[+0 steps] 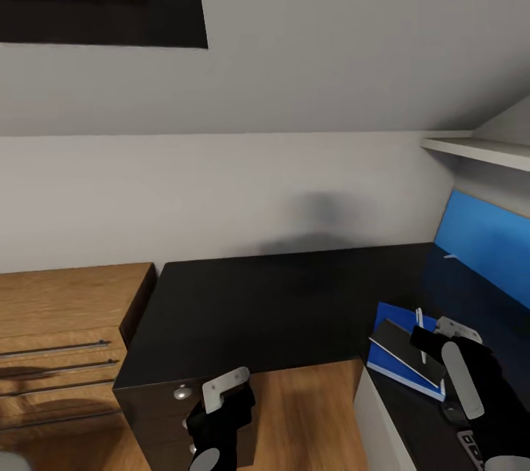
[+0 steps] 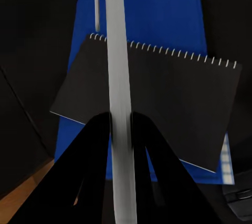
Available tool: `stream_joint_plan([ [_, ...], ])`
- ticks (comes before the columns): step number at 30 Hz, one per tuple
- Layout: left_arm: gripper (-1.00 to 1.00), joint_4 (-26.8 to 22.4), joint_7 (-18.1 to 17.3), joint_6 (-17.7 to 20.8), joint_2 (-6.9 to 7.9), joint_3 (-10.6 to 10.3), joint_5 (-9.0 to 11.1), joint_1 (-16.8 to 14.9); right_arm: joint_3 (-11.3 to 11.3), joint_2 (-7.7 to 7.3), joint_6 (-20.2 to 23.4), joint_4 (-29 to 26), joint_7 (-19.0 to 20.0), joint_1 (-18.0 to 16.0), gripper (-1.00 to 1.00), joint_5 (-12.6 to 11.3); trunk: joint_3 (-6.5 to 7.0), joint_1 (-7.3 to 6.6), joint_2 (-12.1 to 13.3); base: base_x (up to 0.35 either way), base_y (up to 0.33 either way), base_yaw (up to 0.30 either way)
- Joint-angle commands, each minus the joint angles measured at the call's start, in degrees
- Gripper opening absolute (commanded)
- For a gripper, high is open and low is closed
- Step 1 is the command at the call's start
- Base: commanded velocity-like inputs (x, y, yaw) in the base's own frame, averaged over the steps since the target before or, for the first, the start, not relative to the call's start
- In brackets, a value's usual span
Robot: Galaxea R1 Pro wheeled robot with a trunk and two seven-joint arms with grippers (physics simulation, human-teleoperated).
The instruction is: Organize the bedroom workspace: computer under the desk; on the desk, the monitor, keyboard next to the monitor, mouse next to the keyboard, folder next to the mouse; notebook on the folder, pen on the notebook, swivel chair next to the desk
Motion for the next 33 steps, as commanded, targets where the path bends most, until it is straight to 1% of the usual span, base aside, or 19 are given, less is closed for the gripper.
stream_joint_plan([
  [1,1.0,-0.1,0.4,0.6,0.01,0.0,0.1,-0.1,0.0,-0.01,0.1,-0.1,-0.4,0.0,-1.0,-0.7,-0.27,0.24,-0.5,0.0,0.0,0.0],
  [6,1.0,-0.1,0.4,0.6,0.03,0.0,0.1,-0.1,0.1,0.02,0.1,-0.1,-0.4,0.0,-1.0,-0.6,-1.16,1.33,-2.5,0.0,0.0,0.0],
  [11,1.0,-0.1,0.4,0.6,0.04,0.0,0.1,-0.1,0.1,0.05,0.1,-0.1,-0.4,0.0,-1.0,-0.6,-1.16,1.33,-2.5,0.0,0.0,0.0],
  [27,1.0,-0.1,0.4,0.6,0.04,0.0,0.1,-0.1,0.1,0.07,0.1,-0.2,-0.4,0.0,-1.0,-0.6,-4.04,4.85,-8.9,0.0,0.0,0.0],
  [33,1.0,-0.1,1.2,0.6,0.01,-0.1,0.1,-0.1,0.1,0.04,0.1,-0.2,-0.4,0.0,-1.0,-0.6,-5.11,6.17,-11.3,0.0,0.0,0.0],
])
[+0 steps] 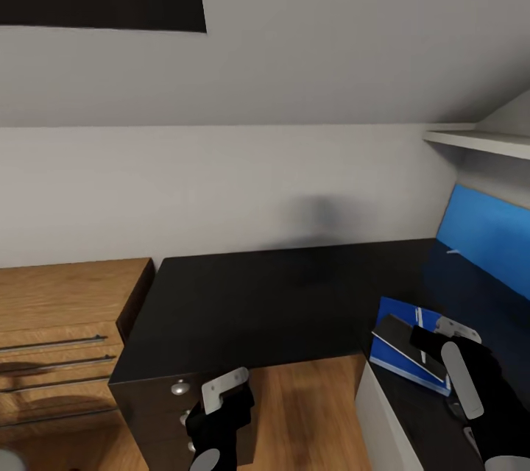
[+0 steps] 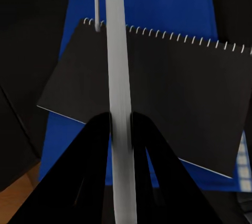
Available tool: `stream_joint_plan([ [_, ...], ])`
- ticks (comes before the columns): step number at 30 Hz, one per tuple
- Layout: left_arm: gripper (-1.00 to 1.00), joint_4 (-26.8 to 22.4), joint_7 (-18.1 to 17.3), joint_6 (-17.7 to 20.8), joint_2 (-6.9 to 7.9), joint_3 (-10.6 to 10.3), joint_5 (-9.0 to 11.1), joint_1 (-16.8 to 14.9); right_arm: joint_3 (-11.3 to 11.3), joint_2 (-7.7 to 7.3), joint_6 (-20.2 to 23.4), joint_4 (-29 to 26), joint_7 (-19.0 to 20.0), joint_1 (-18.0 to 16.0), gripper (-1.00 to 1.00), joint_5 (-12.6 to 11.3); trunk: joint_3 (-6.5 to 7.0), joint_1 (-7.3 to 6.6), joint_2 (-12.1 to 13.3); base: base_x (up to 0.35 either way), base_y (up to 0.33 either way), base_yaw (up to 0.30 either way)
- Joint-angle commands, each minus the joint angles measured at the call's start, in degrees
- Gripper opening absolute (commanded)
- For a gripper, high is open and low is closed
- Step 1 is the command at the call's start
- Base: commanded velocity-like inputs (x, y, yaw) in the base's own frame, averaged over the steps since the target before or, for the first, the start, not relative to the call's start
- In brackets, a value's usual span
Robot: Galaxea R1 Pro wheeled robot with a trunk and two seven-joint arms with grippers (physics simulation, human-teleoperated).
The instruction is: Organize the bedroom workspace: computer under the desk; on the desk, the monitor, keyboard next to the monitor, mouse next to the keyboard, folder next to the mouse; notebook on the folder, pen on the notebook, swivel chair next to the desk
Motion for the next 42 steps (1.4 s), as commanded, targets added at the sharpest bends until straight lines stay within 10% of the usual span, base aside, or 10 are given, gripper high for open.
stream_joint_plan([
  [1,1.0,-0.1,0.5,0.6,-0.01,-0.2,0.1,-0.1,0.0,-0.03,0.1,-0.1,-0.5,0.0,-1.0,-0.7,-0.26,0.23,-0.5,0.0,0.0,0.0],
  [22,1.0,-0.1,0.8,0.6,0.03,-0.7,0.1,-0.1,0.0,0.02,0.1,-0.1,-0.6,0.0,-1.0,-0.7,-2.59,3.09,-5.7,0.0,0.0,0.0],
  [23,1.0,-0.1,0.8,0.6,0.03,-0.7,0.1,-0.1,0.0,0.02,0.1,-0.1,-0.6,0.0,1.0,-0.7,-2.59,3.09,-5.7,0.0,0.0,0.0],
  [42,1.0,-0.1,3.8,0.6,0.03,-0.8,0.1,-0.1,-0.1,0.03,0.2,-1.1,-0.6,0.0,1.0,-0.8,-2.59,3.09,-5.7,0.0,0.0,0.0],
])
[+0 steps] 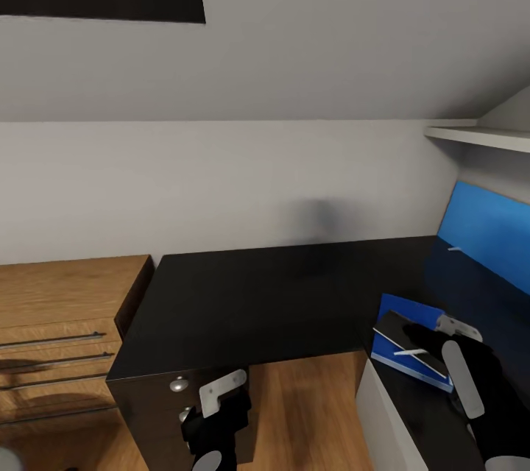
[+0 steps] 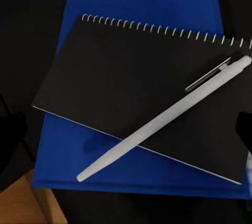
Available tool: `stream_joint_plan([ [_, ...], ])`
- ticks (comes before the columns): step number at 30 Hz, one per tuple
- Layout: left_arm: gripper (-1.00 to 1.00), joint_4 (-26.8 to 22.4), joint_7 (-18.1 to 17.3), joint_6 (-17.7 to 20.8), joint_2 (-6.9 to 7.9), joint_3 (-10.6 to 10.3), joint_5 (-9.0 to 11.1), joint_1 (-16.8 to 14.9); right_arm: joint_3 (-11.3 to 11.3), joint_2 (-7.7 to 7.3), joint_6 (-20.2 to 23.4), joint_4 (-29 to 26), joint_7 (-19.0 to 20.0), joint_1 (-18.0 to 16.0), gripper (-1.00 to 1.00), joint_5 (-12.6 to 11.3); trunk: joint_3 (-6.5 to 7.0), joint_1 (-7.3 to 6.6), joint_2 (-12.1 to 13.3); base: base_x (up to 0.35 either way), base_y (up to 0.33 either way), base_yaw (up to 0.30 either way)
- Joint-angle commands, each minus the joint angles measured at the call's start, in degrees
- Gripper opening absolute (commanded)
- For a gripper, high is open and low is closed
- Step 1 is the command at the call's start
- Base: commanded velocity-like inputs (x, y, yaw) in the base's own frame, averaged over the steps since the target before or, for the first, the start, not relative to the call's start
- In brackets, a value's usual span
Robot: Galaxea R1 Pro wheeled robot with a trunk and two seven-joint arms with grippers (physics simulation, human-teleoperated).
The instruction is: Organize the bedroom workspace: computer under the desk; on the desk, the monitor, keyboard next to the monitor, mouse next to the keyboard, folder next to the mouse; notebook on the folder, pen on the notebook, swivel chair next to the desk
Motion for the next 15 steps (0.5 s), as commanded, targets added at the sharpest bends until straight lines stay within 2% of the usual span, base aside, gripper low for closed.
stream_joint_plan([
  [1,1.0,-0.1,0.3,0.6,0.0,0.0,0.1,-0.1,0.0,0.0,0.2,-0.3,-0.5,0.0,1.0,-0.6,-0.07,0.0,0.0,0.0,0.0,0.0],
  [9,1.0,-0.1,0.4,0.6,0.0,-0.1,0.1,-0.1,0.0,0.74,0.8,-5.6,-0.7,0.3,1.0,-1.1,-0.07,0.0,0.0,0.0,0.0,0.0],
  [15,1.0,-0.1,0.4,0.6,0.0,-0.9,0.1,-0.1,0.0,3.24,0.9,-7.7,-0.8,0.6,1.0,-0.9,-0.07,0.0,0.0,0.0,0.0,0.029],
])
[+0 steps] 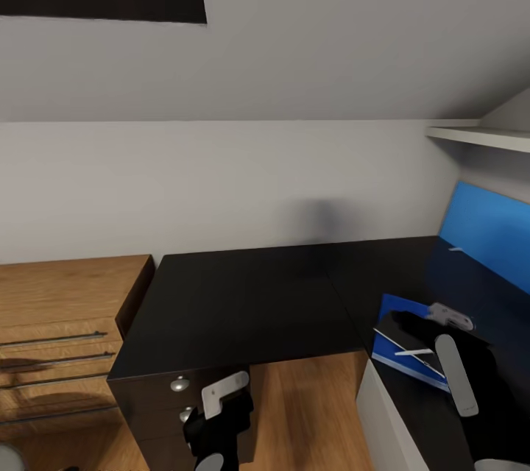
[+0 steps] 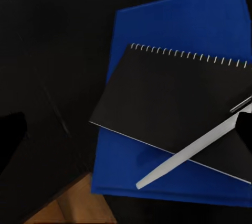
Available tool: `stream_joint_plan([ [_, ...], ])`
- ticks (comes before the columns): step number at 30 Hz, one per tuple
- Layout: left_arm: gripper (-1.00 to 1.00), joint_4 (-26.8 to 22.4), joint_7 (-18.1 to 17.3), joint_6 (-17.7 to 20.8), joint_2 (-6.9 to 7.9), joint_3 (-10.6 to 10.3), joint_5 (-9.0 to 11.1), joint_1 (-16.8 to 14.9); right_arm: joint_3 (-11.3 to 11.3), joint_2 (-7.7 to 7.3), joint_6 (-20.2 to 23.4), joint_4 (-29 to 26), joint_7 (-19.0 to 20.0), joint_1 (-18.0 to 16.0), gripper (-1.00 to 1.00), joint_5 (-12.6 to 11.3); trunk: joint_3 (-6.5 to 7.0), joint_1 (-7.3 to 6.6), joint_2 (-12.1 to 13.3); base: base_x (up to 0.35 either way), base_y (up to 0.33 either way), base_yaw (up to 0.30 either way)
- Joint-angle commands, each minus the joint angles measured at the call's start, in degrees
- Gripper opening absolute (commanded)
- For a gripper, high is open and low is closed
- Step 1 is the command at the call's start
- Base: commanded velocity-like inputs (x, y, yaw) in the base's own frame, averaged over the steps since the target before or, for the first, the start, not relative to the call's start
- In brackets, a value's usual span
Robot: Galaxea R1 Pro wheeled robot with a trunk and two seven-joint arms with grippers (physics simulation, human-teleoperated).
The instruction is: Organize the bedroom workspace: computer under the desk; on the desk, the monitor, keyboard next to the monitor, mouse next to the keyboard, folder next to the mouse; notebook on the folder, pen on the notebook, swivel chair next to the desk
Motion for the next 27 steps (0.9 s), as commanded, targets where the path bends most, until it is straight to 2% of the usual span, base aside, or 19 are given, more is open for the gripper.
stream_joint_plan([
  [1,1.0,-0.1,0.4,0.6,0.0,-0.2,0.1,-0.1,0.0,0.41,0.2,-0.2,-0.5,0.1,1.0,-0.5,-0.07,0.0,0.0,0.0,0.0,0.122],
  [6,1.0,-0.1,0.7,0.6,0.04,-0.8,0.1,-0.1,0.3,2.42,0.1,-0.7,-0.6,0.5,1.0,-0.4,-0.07,0.0,0.0,0.0,0.0,0.196],
  [7,1.0,-0.1,1.0,0.6,0.1,-0.8,0.1,-0.1,1.9,3.83,-0.1,-0.6,-0.7,0.6,1.0,-0.1,-0.07,0.0,0.0,0.0,0.0,0.26],
  [13,1.0,-0.1,1.4,0.6,0.67,-0.6,0.0,-0.1,5.2,4.95,-0.4,-0.4,-0.7,0.9,1.0,2.1,-0.07,0.0,0.0,0.0,0.0,0.269],
  [17,1.0,-0.1,1.4,0.5,1.27,-0.5,0.0,-0.1,8.5,6.38,-0.3,-0.5,-0.7,1.6,1.0,4.6,-0.12,0.0,0.0,-0.064,0.059,0.224],
  [26,1.0,-0.1,1.4,0.5,1.43,-0.5,0.1,-0.1,11.2,6.79,-0.4,-0.7,-0.3,2.8,1.0,5.5,-0.16,0.0,0.0,-0.215,0.201,0.048],
  [27,1.0,-0.1,1.3,0.5,1.47,-0.5,0.1,-0.1,12.1,6.81,-0.4,-0.8,-0.3,2.9,1.0,5.5,-0.16,0.0,0.0,-0.246,0.236,0.005],
])
